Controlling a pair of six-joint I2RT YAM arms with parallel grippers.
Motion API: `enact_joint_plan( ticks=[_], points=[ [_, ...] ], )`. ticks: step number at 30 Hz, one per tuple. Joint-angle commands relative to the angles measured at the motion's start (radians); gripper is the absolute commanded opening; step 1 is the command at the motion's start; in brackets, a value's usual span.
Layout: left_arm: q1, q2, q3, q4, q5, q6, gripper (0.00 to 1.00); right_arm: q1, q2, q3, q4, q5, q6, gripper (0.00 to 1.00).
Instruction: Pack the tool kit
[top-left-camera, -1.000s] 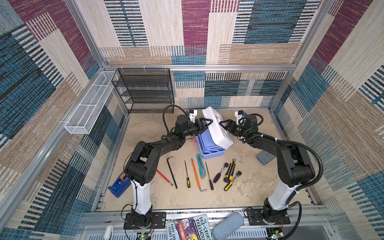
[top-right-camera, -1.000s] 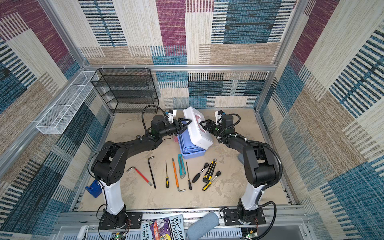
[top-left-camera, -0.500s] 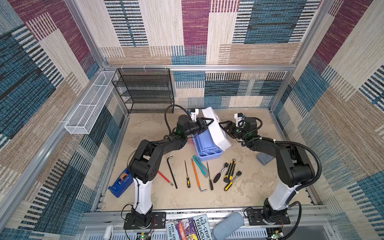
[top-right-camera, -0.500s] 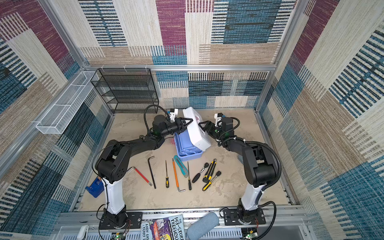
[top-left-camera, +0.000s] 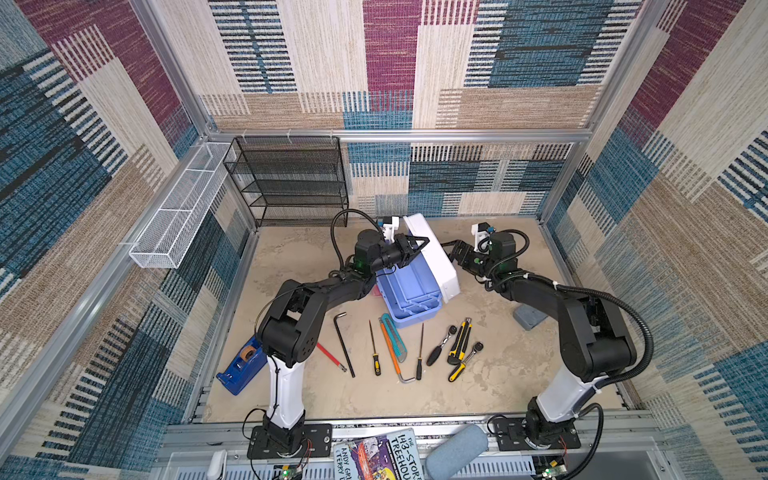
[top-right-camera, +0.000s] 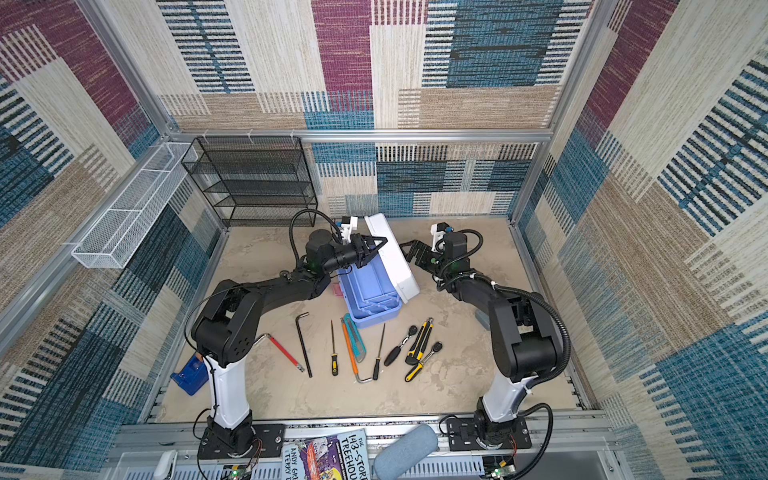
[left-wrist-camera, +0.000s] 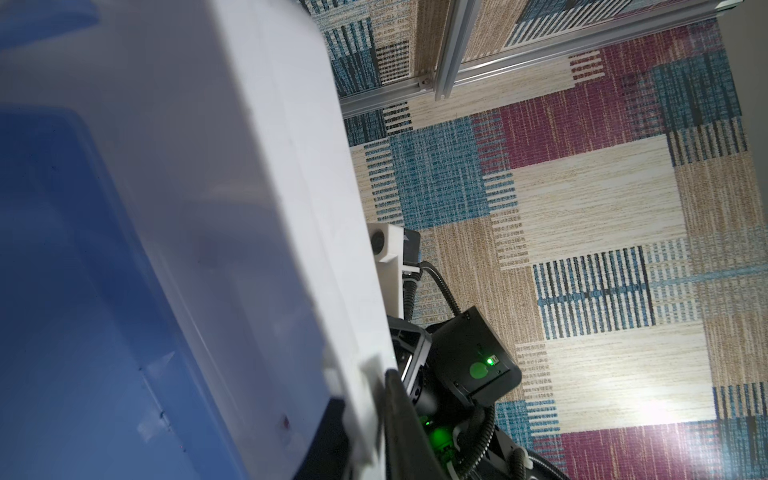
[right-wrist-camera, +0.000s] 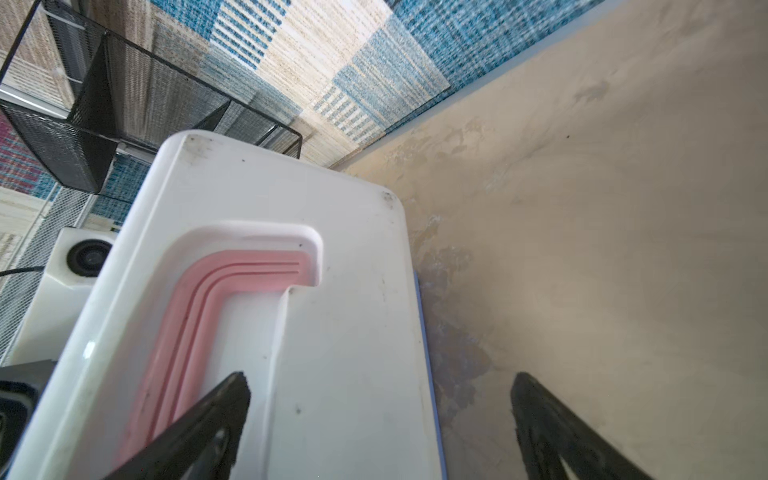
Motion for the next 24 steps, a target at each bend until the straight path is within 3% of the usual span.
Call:
enact_joint_plan(
  ticks=[1,10,19,24],
  points=[
    [0.001,0.005,0.036,-0.037,0.007,0.07,0.17,0.001,-0.029,0.007,-0.06,0.099,-0.067,1.0],
    [0.001,0.055,0.168,-0.21,0.038,0.141,0.17,-0.019,-0.083,-0.033,-0.147,0.244,-0.152,1.0],
    [-0.003,0.153,0.318,-0.292,0.054,0.143,0.17,-0.097,-0.162,-0.125,-0.154,0.306,-0.193,1.0],
    [-0.01,0.173,0.405,-0.511,0.033,0.23,0.16,-0.118,-0.187,-0.164,-0.159,0.331,-0.233,1.0]
  ],
)
